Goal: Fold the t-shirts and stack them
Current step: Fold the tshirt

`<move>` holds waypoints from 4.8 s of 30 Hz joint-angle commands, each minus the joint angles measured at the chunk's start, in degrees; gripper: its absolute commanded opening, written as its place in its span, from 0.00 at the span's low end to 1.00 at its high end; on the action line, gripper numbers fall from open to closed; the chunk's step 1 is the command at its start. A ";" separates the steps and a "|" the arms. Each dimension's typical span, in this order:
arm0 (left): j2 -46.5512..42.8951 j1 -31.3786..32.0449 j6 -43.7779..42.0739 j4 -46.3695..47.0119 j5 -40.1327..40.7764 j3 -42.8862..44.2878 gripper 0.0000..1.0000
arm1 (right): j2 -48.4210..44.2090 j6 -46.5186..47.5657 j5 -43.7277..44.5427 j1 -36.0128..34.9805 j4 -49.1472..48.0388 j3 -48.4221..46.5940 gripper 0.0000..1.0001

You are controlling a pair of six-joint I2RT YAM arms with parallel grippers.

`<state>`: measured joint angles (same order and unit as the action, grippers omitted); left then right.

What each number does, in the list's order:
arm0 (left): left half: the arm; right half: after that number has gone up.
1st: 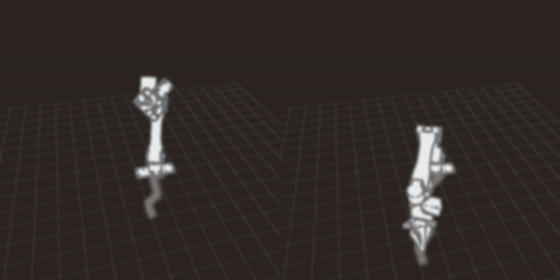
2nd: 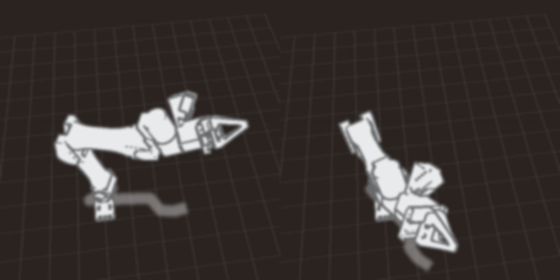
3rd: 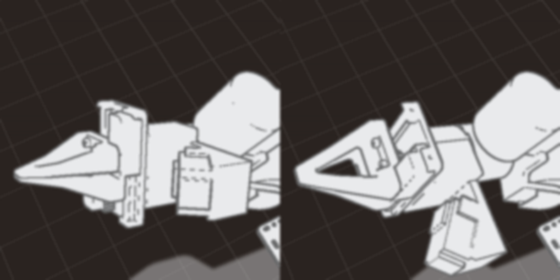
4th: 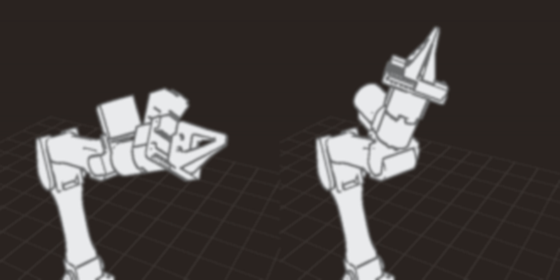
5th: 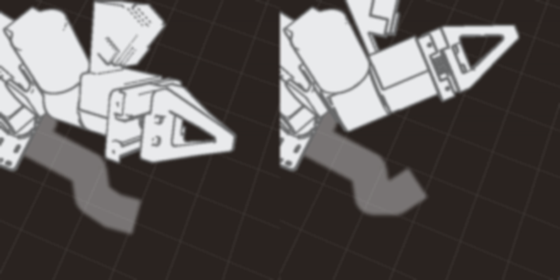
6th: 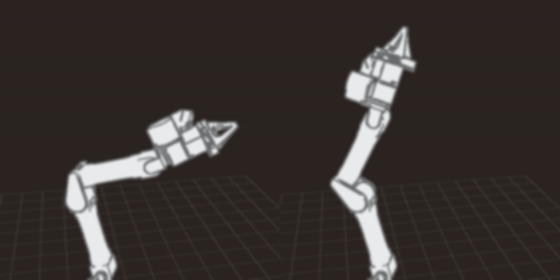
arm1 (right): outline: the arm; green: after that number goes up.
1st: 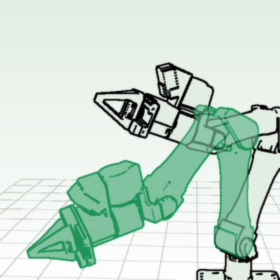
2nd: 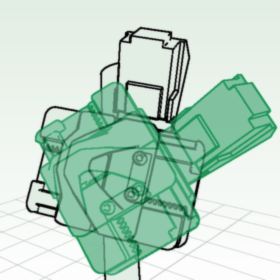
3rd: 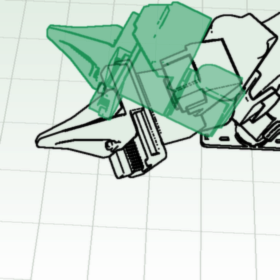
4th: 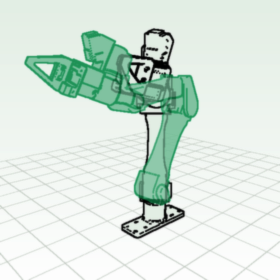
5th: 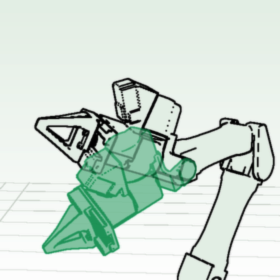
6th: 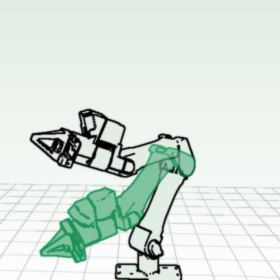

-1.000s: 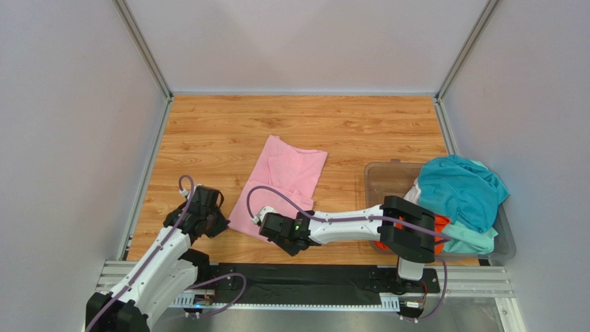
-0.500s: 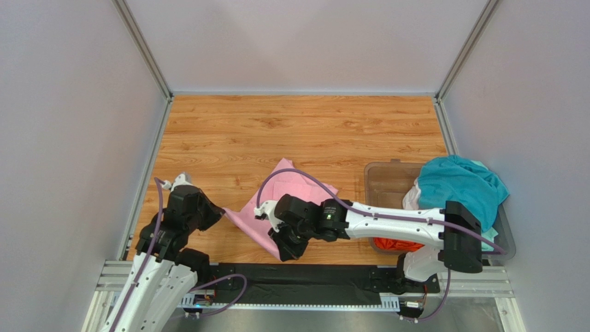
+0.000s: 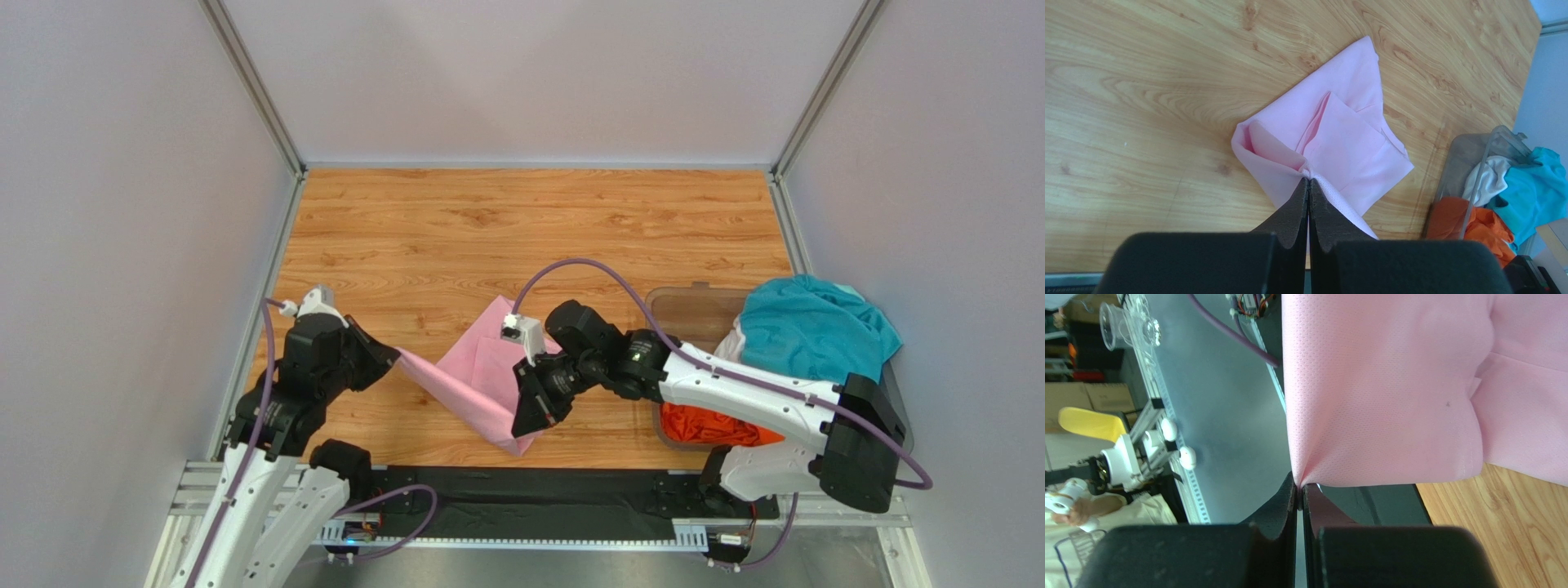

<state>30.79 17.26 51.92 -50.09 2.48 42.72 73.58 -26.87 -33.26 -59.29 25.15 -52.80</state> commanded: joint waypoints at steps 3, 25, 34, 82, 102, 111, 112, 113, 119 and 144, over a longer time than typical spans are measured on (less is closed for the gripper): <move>7.17 -0.21 -1.82 12.81 -4.06 2.01 0.00 | -4.85 -2.75 -2.52 6.81 -4.67 4.10 0.00; 57.85 3.66 -6.04 36.11 -9.07 24.49 0.00 | 8.75 1.21 -1.82 38.80 -10.12 6.30 0.00; 80.30 6.83 -9.12 34.18 -14.70 40.67 0.00 | 14.48 1.30 11.63 39.86 -7.13 3.40 0.00; 70.30 9.29 -4.11 48.76 -30.87 14.07 1.00 | 26.61 0.31 20.77 24.49 1.31 -12.07 1.00; 17.50 18.34 1.95 24.80 -13.57 -17.59 1.00 | 20.74 11.23 28.77 9.81 7.64 -14.71 1.00; 5.59 15.37 -0.50 9.74 5.88 -12.31 1.00 | 9.21 4.81 32.81 9.89 5.00 -9.25 1.00; 9.34 14.13 -1.38 11.66 4.65 -11.61 1.00 | 10.34 4.81 32.90 10.07 5.00 -9.52 1.00; 11.47 11.25 -2.08 12.37 3.68 -11.08 1.00 | 11.22 4.73 32.82 10.50 5.00 -9.87 0.99; 27.91 3.06 -7.44 22.74 -6.95 -7.92 0.84 | 18.52 5.07 29.83 16.13 3.95 -12.33 0.90; 36.29 -0.29 -9.64 35.05 -18.91 -9.93 0.00 | 25.83 5.78 24.91 17.36 0.69 -16.03 0.10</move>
<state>71.68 17.10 44.16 -18.02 -13.87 33.23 104.18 -20.14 -7.46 -41.91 26.81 -67.90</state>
